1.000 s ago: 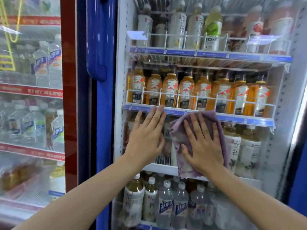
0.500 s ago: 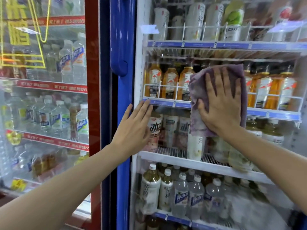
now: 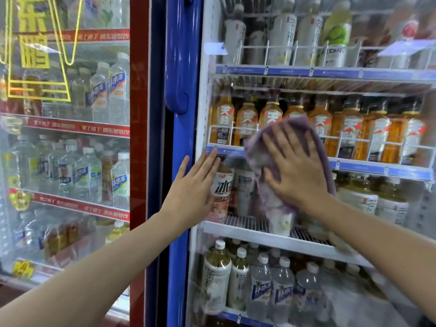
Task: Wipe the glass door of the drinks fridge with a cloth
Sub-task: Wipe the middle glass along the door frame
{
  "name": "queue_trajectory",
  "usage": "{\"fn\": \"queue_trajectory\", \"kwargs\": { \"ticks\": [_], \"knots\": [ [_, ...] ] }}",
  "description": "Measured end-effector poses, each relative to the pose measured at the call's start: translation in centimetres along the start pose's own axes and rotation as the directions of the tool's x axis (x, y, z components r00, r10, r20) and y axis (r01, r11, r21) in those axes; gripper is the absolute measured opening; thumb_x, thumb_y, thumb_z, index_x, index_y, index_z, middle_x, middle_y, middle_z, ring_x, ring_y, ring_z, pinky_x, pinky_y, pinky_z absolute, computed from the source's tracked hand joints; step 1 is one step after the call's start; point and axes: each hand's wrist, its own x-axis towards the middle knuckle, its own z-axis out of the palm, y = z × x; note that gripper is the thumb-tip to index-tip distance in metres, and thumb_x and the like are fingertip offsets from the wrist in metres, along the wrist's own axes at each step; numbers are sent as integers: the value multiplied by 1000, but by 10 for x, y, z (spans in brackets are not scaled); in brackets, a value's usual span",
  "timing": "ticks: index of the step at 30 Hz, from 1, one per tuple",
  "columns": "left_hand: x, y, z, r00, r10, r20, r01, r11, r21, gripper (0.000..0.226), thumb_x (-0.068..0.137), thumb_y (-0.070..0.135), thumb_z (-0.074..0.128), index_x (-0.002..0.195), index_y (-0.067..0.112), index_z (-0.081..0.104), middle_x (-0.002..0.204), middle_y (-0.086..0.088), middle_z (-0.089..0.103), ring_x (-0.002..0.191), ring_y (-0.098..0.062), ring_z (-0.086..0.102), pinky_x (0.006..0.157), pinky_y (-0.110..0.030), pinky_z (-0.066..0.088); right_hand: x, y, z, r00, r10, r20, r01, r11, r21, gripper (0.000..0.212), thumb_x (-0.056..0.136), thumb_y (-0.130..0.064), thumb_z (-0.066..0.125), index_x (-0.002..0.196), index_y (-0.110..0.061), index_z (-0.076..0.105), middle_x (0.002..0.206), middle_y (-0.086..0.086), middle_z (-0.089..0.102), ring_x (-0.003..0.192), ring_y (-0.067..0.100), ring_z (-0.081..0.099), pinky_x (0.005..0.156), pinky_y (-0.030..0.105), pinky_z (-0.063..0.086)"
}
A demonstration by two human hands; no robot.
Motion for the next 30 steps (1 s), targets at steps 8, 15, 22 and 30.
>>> {"fn": "queue_trajectory", "kwargs": {
  "ticks": [8, 15, 22, 30],
  "knots": [
    [-1, -3, 3, 1000, 17, -21, -17, 1000, -8, 76, 102, 33, 27, 167, 17, -9, 172, -1, -26, 159, -17, -20, 129, -56, -8, -20, -51, 11, 993, 117, -10, -116, 990, 82, 80, 101, -49, 38, 169, -16, 12, 177, 7, 2, 164, 27, 2, 131, 52, 1],
    [-20, -32, -4, 996, 54, -64, -53, 998, 15, 87, 99, 25, 45, 167, 16, -8, 173, -4, -21, 160, -25, -19, 131, -53, -5, -80, -87, 30, 991, -95, 89, 87, 992, 91, 87, 96, -52, 48, 169, -19, 14, 177, 6, 7, 164, 25, 7, 131, 52, 2],
    [-35, -68, -10, 998, -64, -6, 64, 996, 70, 117, 85, 30, 82, 166, 14, 0, 174, -7, -12, 160, -30, -11, 130, -54, 6, 48, -61, 6, 999, 31, -12, -30, 997, 75, 83, 98, -51, 42, 168, -16, 15, 177, 7, 7, 164, 25, 2, 131, 49, -4],
    [-36, -65, 1, 994, -103, -45, 105, 993, 61, 139, 63, 56, 94, 166, 8, 13, 175, -12, 4, 161, -32, 5, 126, -63, 16, -14, -120, 28, 997, -80, 12, 78, 990, 120, 87, 97, -48, 50, 169, -17, 14, 177, 7, 4, 164, 25, 4, 131, 52, 2]
  ]
}}
